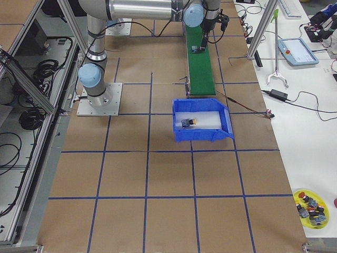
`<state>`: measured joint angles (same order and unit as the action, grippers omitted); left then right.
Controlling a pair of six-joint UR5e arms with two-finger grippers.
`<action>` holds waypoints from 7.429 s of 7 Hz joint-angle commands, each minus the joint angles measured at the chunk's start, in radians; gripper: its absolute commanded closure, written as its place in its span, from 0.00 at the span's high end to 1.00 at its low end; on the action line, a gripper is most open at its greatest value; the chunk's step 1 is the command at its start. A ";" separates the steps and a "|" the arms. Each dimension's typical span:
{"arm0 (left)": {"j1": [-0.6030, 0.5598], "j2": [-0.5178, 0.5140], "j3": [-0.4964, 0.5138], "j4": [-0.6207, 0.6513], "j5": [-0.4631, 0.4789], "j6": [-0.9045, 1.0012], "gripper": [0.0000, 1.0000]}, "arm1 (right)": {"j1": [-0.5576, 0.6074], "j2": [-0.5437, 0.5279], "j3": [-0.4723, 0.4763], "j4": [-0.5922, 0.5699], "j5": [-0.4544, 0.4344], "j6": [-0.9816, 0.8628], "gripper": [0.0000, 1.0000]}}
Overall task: Transport two buttons from left to right
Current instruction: 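Move the right gripper above the red button riding the conveyor, then lower the right gripper and grasp the red button, then carry the red button into the blue bin and release it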
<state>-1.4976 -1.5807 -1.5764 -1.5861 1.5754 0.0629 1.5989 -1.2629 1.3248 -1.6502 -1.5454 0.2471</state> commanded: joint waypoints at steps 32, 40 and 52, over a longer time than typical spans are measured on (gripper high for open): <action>0.000 -0.002 0.006 0.000 -0.003 0.000 1.00 | -0.004 0.165 0.284 -0.396 0.000 -0.161 0.07; 0.000 -0.002 0.007 0.000 -0.003 0.000 1.00 | -0.472 0.137 0.028 -0.184 -0.033 -0.823 0.04; 0.000 -0.002 0.007 0.000 -0.008 0.000 1.00 | -0.536 0.232 0.191 -0.333 -0.035 -0.887 1.00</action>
<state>-1.4972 -1.5831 -1.5693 -1.5861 1.5679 0.0629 1.0624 -1.0255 1.5208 -1.9894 -1.5785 -0.6439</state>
